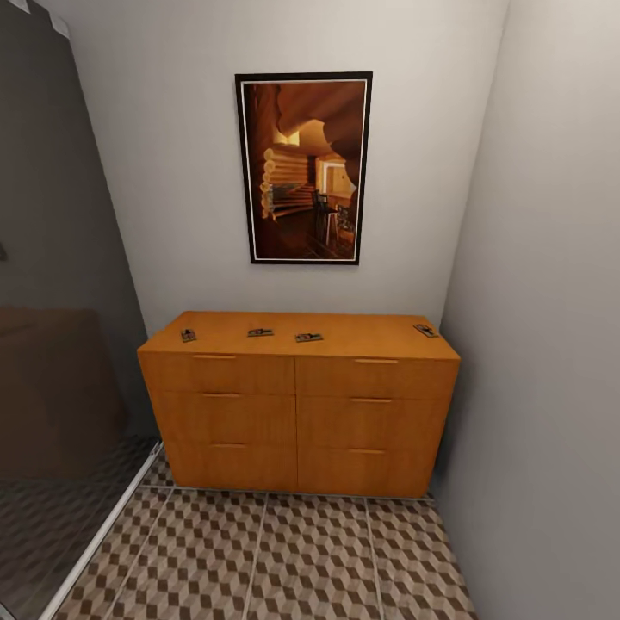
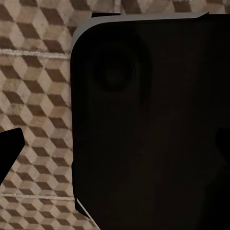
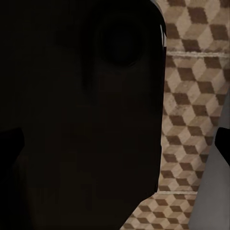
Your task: Take the four mousetraps from the cabinet in the bathroom and place them on the bathroom floor. Make sure all four end up on the same floor surface, and ensure that at least two of them are either under or directly next to the same bathroom sink.
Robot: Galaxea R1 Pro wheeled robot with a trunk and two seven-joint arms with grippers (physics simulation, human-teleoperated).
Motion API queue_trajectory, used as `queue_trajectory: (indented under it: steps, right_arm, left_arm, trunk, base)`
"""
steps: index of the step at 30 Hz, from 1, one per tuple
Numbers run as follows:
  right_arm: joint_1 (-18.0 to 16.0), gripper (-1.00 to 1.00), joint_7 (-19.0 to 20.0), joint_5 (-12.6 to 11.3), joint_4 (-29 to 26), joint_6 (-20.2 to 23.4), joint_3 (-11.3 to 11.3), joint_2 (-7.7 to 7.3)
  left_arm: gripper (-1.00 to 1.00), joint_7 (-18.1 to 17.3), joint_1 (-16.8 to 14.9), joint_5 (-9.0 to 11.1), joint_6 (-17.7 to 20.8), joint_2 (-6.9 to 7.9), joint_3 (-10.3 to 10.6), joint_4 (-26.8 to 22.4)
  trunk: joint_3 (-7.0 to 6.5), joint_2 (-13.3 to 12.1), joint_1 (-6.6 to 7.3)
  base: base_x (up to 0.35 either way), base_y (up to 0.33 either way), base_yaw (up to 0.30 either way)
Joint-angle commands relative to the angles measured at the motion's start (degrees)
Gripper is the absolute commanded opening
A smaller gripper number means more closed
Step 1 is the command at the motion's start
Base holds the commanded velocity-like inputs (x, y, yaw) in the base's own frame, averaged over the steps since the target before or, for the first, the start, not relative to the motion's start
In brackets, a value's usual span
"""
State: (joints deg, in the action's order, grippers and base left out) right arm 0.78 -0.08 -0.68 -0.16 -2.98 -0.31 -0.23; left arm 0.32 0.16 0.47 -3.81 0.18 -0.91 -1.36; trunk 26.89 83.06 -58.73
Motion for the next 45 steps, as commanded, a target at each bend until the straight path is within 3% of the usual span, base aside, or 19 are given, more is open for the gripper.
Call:
queue_trajectory:
  steps: [1,24,45]
  right_arm:
    - [0.01,1.00,-0.01,-0.08,-0.01,-0.18,-0.03,-0.01]
    - [0.01,1.00,-0.01,-0.11,-0.01,-0.18,-0.04,-0.03]
    - [0.01,1.00,-0.01,0.27,-0.42,-0.34,0.02,-0.01]
  left_arm:
    - [1.00,0.03,0.02,0.03,-0.12,0.00,-0.07,-0.05]
    - [1.00,0.03,0.02,-0.03,-0.22,0.00,-0.06,-0.05]
    - [1.00,0.23,0.02,-0.11,-0.32,0.26,0.06,-0.84]
  trunk:
    - [0.03,0.02,0.00]
    - [0.03,0.02,0.00]
    - [0.03,0.02,0.00]
  base:
    - [0.006,0.000,0.000]
    - [0.121,0.000,0.000]
    - [0.013,0.000,0.000]
